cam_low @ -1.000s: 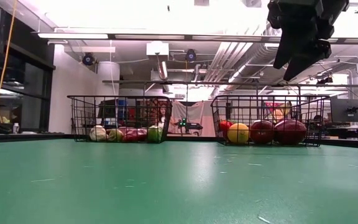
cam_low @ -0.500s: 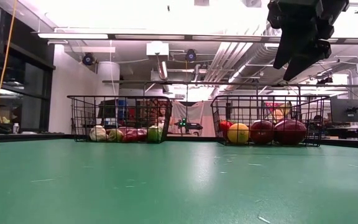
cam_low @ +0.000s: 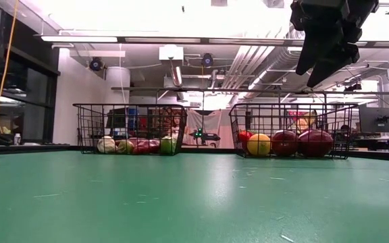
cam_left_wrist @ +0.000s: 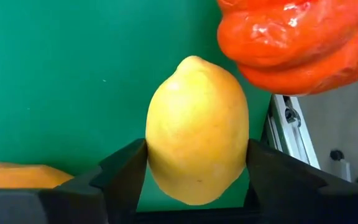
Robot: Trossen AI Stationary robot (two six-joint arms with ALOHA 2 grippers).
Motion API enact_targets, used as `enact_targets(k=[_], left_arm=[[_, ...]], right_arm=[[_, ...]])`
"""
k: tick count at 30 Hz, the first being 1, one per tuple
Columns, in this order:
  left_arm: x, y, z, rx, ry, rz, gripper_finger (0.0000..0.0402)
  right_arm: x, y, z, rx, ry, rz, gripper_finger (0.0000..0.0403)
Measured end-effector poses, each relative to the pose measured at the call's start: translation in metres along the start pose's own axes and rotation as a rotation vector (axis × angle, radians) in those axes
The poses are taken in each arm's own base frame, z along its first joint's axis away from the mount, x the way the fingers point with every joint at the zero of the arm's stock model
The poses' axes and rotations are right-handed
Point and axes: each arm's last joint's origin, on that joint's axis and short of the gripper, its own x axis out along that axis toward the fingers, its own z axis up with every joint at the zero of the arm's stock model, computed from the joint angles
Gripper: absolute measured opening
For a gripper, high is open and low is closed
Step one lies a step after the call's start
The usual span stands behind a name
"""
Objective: Sort produce into baskets
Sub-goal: Put the yellow lemon into the right wire basket
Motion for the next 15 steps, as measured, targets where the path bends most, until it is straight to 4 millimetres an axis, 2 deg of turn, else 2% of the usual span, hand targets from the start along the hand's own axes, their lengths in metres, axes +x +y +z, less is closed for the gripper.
enact_targets(k=[10,15], left_arm=[[0.0032,0.0033,-0.0012,-0.009,0.034,0.019,0.0318],[0.003,0.0018,-0.0001,-0.002,0.016,0.005,0.0328]], right_arm=[[-0.0001,0.0,0.0001,-0.002,-0.001,0.0,0.0296],[0.0,0.0001,0.0001,-0.002,-0.001,-0.001,0.0296]])
